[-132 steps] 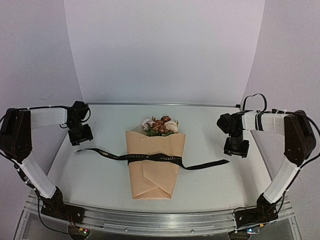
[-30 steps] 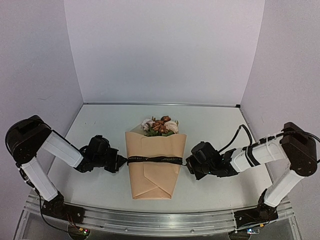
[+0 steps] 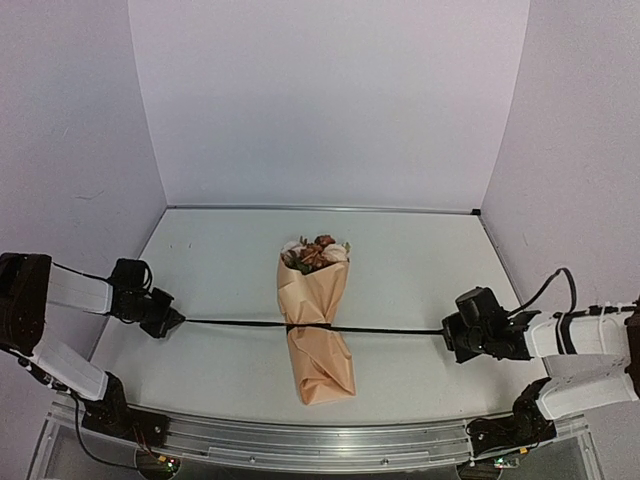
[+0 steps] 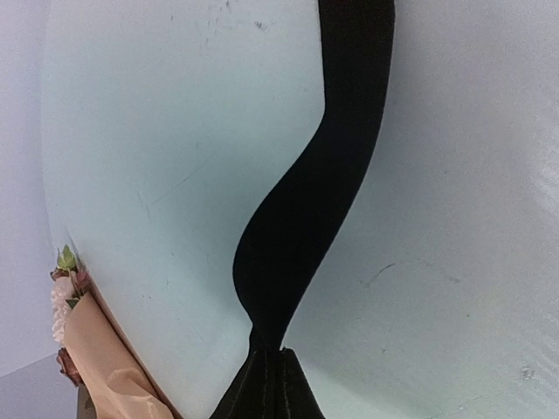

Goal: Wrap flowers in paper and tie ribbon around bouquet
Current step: Cross the half-tied ribbon over the folded bouquet.

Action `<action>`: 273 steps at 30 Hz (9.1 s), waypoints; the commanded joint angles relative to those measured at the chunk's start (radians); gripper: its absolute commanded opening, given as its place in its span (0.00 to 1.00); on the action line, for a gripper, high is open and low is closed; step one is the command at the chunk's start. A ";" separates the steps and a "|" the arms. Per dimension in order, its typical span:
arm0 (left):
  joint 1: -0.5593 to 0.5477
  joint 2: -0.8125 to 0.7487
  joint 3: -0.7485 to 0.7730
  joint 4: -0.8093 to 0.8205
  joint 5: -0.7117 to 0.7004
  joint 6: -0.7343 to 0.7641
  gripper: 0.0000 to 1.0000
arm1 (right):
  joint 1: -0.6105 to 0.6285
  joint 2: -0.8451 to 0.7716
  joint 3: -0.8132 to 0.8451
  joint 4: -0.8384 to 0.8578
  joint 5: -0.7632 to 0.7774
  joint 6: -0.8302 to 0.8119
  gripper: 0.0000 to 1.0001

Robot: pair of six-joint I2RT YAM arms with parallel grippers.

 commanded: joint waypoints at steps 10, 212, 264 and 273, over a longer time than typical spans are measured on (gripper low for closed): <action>0.298 0.074 0.251 -0.157 -0.016 0.194 0.00 | -0.151 -0.301 -0.055 -0.382 0.122 -0.126 0.00; -0.622 0.155 0.199 0.246 -0.099 -0.230 0.00 | 0.364 0.682 0.454 0.420 -0.215 0.041 0.76; -0.349 -0.018 -0.073 0.249 -0.097 -0.151 0.00 | 0.223 0.483 0.307 0.091 -0.004 -0.121 0.00; -0.460 -0.079 0.180 0.084 -0.089 0.121 0.00 | 0.263 0.488 0.495 -0.041 -0.070 -0.327 0.03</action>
